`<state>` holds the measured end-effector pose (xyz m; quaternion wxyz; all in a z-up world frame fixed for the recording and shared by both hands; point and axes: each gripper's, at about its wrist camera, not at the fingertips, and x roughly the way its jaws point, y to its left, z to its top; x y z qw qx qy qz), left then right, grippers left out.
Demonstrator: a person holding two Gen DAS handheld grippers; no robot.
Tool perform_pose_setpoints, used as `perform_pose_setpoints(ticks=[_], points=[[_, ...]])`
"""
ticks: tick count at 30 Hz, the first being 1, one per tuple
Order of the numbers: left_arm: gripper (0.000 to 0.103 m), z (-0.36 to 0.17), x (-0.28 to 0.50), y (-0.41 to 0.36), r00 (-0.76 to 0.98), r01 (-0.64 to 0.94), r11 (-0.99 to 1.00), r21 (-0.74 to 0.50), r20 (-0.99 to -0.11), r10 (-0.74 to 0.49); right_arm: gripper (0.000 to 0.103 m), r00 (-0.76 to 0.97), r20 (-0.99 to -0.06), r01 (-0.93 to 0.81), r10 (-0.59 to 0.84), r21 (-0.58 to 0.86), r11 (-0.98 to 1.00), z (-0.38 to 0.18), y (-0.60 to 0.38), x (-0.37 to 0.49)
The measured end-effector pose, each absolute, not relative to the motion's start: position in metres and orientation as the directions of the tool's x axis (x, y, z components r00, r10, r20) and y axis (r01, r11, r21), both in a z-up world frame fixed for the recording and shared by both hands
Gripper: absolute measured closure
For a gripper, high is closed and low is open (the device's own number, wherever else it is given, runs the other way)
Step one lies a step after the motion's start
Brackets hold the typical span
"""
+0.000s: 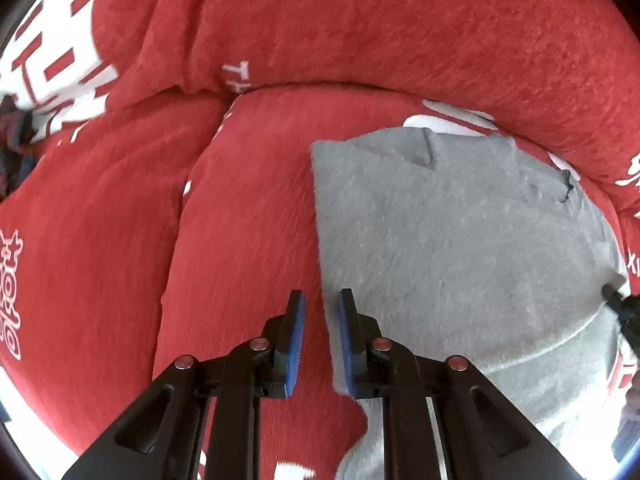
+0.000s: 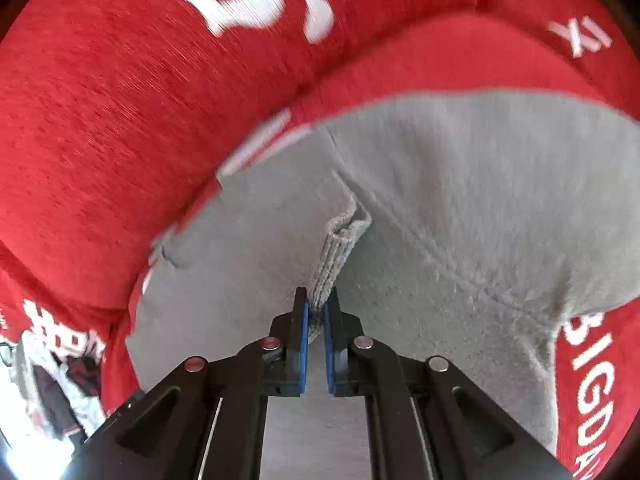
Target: Fold small clothes
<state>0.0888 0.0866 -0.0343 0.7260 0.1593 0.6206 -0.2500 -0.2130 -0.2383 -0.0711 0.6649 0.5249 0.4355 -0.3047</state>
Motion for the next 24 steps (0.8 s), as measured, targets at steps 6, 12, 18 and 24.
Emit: perform_pose_setpoints(ticks=[6,12,18,24], points=[[0.084,-0.027,0.069,0.113,0.036,0.579,0.807,-0.12,-0.984,-0.172,0.084,0.449,-0.888,0.823,0.095,0.453,0.344,-0.046,-0.204,-0.216],[0.084,-0.051,0.062,0.119,-0.13,0.537,0.799,-0.271,-0.962,-0.239,0.084,0.442,-0.846,0.715,0.299,0.533,0.452,-0.05,-0.122,-0.184],[0.084,-0.05,0.068,0.112,-0.071,0.542,0.794,-0.275,-0.956,-0.283,0.084,0.451,-0.816,0.697,0.361,0.575,0.428,-0.061,-0.099,-0.169],[0.085,-0.034,0.054,0.107,0.132,0.617,0.778,-0.117,-0.96,-0.249,0.084,0.446,-0.824,0.673,0.35,0.566,0.476,-0.046,-0.097,-0.173]])
